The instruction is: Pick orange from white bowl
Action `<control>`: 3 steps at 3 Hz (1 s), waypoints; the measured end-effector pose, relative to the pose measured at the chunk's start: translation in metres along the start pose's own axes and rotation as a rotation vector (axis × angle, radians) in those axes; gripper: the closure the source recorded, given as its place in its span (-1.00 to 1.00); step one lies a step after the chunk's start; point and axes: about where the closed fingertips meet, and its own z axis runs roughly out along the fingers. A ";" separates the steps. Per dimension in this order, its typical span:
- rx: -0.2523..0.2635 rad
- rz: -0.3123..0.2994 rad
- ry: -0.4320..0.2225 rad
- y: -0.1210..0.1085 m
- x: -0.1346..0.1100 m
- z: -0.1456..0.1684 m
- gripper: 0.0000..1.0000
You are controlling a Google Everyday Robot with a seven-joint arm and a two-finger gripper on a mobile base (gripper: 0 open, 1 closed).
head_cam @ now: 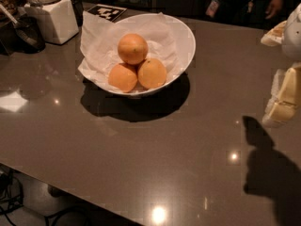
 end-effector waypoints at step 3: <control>-0.094 0.025 -0.108 -0.029 -0.053 0.012 -1.00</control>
Offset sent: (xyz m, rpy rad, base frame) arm 0.0384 0.0431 0.0134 0.1793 0.0980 -0.0312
